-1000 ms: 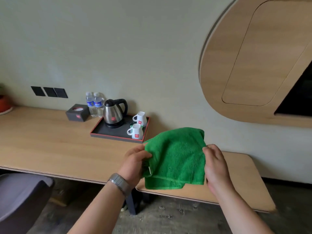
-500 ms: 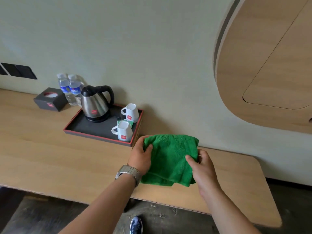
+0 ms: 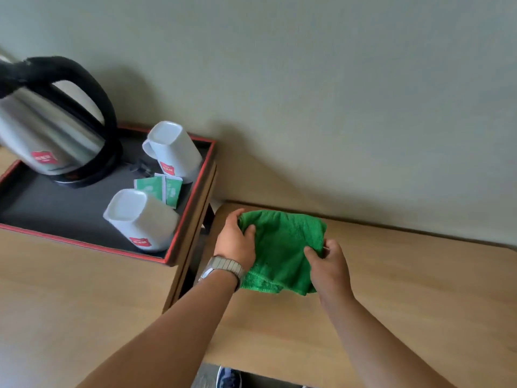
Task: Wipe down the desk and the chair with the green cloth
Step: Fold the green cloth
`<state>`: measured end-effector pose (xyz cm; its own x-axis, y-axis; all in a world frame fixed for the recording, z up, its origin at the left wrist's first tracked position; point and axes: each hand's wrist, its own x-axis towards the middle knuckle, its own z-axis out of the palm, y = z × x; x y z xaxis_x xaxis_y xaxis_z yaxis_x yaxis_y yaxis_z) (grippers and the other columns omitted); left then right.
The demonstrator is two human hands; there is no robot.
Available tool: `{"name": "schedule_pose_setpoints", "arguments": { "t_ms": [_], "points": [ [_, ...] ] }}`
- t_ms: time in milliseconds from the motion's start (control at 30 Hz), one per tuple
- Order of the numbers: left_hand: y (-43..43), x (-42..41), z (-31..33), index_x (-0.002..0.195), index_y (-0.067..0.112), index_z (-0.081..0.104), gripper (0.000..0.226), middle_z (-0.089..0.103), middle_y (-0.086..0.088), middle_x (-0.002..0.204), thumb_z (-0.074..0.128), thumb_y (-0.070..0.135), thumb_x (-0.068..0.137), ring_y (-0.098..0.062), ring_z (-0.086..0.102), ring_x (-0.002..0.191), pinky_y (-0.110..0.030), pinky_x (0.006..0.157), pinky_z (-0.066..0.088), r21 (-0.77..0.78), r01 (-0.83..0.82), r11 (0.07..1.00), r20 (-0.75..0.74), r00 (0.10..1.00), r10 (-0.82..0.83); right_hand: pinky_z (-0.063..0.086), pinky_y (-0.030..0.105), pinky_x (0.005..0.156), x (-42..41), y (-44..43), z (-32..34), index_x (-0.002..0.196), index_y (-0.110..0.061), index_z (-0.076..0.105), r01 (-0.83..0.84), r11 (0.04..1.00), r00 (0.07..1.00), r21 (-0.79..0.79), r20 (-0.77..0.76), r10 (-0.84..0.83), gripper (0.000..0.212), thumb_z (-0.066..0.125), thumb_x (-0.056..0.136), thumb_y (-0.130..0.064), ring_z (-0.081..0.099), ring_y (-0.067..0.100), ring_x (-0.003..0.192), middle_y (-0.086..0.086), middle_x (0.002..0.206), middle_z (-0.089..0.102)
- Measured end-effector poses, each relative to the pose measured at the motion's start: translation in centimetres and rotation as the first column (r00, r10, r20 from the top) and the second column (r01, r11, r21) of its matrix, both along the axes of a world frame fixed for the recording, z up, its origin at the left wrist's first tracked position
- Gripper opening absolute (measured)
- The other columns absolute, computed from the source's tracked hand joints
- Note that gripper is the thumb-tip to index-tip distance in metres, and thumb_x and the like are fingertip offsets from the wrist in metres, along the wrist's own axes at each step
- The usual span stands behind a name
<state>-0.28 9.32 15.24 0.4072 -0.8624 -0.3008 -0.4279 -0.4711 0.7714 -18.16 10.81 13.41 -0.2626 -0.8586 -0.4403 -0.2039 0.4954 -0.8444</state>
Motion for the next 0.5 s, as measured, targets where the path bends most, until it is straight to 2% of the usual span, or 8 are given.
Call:
{"name": "schedule_pose_setpoints", "arguments": {
  "t_ms": [67, 133, 200, 233, 300, 400, 500],
  "points": [
    [-2.3, -0.2, -4.1, 0.13, 0.022, 0.048, 0.036, 0.056, 0.019, 0.093, 0.055, 0.022, 0.095, -0.019, 0.061, 0.101, -0.02, 0.071, 0.043, 0.008, -0.013, 1.0, 0.031, 0.999, 0.013, 0.055, 0.038, 0.077, -0.1, -2.2, -4.2, 0.105, -0.022, 0.055, -0.028, 1.0, 0.999, 0.0, -0.03, 0.028, 0.016, 0.063, 0.092, -0.024, 0.064, 0.017, 0.087, -0.004, 0.097, 0.066],
    [-4.7, -0.4, -7.9, 0.122, 0.02, 0.053, 0.029, 0.044, 0.024, 0.08, 0.056, 0.024, 0.094, -0.013, 0.058, 0.085, -0.02, 0.069, 0.035, 0.013, -0.019, 1.0, 0.112, 0.994, 0.018, 0.055, 0.038, 0.079, -0.2, -4.5, -8.2, 0.105, -0.023, 0.055, -0.053, 0.999, 0.997, -0.008, -0.062, 0.052, 0.017, 0.064, 0.091, -0.026, 0.064, 0.017, 0.088, -0.007, 0.096, 0.065],
    [-6.6, -0.6, -11.1, 0.12, 0.019, 0.056, 0.027, 0.058, 0.012, 0.086, 0.057, 0.026, 0.094, -0.015, 0.056, 0.078, -0.019, 0.067, 0.031, 0.026, -0.016, 1.0, 0.177, 0.984, 0.011, 0.053, 0.033, 0.075, -0.3, -6.5, -11.7, 0.105, -0.025, 0.055, -0.072, 0.997, 0.994, -0.014, -0.086, 0.071, 0.017, 0.064, 0.091, -0.027, 0.064, 0.017, 0.088, -0.01, 0.093, 0.064],
    [-7.5, -0.7, -12.6, 0.12, 0.017, 0.056, 0.028, 0.066, 0.002, 0.098, 0.058, 0.026, 0.093, -0.022, 0.061, 0.086, -0.019, 0.069, 0.032, 0.024, -0.014, 1.0, 0.173, 0.985, 0.01, 0.052, 0.032, 0.073, -0.4, -7.4, -13.3, 0.106, -0.025, 0.055, -0.084, 0.996, 0.992, -0.017, -0.097, 0.082, 0.017, 0.064, 0.091, -0.028, 0.064, 0.017, 0.089, -0.011, 0.093, 0.063],
    [-9.1, -0.8, -15.4, 0.121, 0.014, 0.057, 0.03, 0.067, -0.009, 0.116, 0.058, 0.023, 0.093, -0.03, 0.062, 0.102, -0.021, 0.074, 0.035, 0.005, -0.008, 1.0, 0.161, 0.987, 0.007, 0.053, 0.033, 0.076, -0.6, -9.0, -16.1, 0.11, -0.024, 0.055, -0.115, 0.993, 0.986, -0.023, -0.127, 0.111, 0.021, 0.064, 0.091, -0.028, 0.064, 0.019, 0.09, -0.009, 0.096, 0.064],
    [-11.0, -0.5, -19.1, 0.125, 0.014, 0.056, 0.033, 0.065, -0.011, 0.123, 0.059, 0.022, 0.093, -0.032, 0.061, 0.109, -0.025, 0.079, 0.041, -0.024, 0.016, 1.0, 0.194, 0.981, -0.011, 0.053, 0.036, 0.084, -0.7, -10.9, -19.8, 0.111, -0.024, 0.055, -0.194, 0.98, 0.964, -0.036, -0.193, 0.184, 0.025, 0.066, 0.089, -0.029, 0.064, 0.023, 0.097, -0.01, 0.097, 0.061],
    [-12.3, 0.4, -21.9, 0.13, 0.014, 0.052, 0.039, 0.062, -0.012, 0.128, 0.057, 0.021, 0.093, -0.031, 0.059, 0.114, -0.026, 0.085, 0.042, -0.062, 0.025, 0.998, 0.205, 0.979, -0.012, 0.048, 0.029, 0.08, -0.9, -11.8, -21.9, 0.111, -0.025, 0.059, -0.288, 0.955, 0.923, -0.071, -0.285, 0.258, 0.028, 0.069, 0.085, -0.028, 0.064, 0.022, 0.099, -0.008, 0.101, 0.066]
  ]
}}
